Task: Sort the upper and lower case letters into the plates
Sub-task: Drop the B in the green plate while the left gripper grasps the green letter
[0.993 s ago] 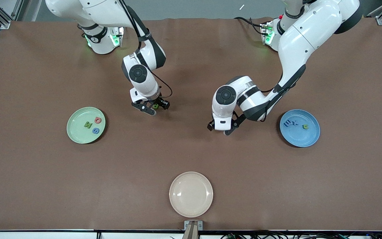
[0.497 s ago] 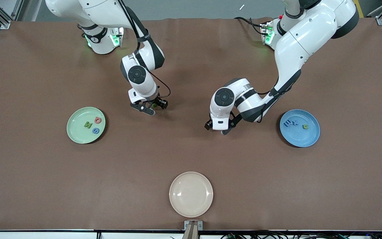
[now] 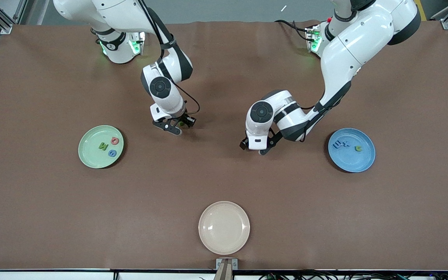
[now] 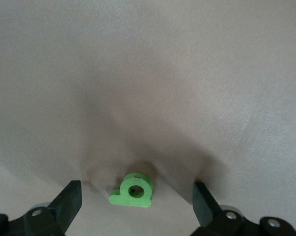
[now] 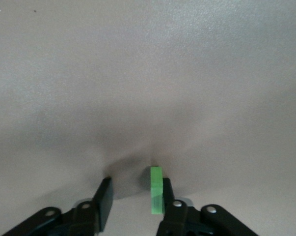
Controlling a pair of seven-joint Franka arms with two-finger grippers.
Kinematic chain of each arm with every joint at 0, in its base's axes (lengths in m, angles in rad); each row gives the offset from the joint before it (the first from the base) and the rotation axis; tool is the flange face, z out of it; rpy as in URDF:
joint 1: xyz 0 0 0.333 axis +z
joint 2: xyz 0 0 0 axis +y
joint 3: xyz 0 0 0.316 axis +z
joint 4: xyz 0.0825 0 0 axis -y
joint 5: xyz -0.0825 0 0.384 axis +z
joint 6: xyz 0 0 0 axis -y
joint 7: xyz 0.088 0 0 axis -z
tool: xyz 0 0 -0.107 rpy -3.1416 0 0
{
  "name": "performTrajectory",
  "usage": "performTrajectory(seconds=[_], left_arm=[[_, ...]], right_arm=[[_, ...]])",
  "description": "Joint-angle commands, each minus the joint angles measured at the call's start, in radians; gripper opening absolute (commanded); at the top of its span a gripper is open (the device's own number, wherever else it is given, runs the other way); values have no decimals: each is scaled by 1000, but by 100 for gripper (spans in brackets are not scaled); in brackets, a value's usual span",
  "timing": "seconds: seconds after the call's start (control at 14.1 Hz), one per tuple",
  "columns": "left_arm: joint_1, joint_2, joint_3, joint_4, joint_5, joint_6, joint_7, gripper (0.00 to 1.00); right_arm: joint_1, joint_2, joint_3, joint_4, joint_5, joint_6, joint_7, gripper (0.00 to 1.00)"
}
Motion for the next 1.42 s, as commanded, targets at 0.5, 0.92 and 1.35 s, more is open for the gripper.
performTrajectory(seconds=[0.5, 0.92, 1.35], left_arm=[[-6, -23, 6, -50, -21, 6, -79, 70], [-6, -23, 8, -44, -20, 14, -80, 51], [-10, -22, 8, -36, -1, 14, -73, 22]], right_arm=[[-49, -76, -171, 26, -11, -259, -251, 0], [-48, -116, -424, 172, -69, -554, -463, 0], [-152, -64, -457, 114, -248, -444, -527, 1]])
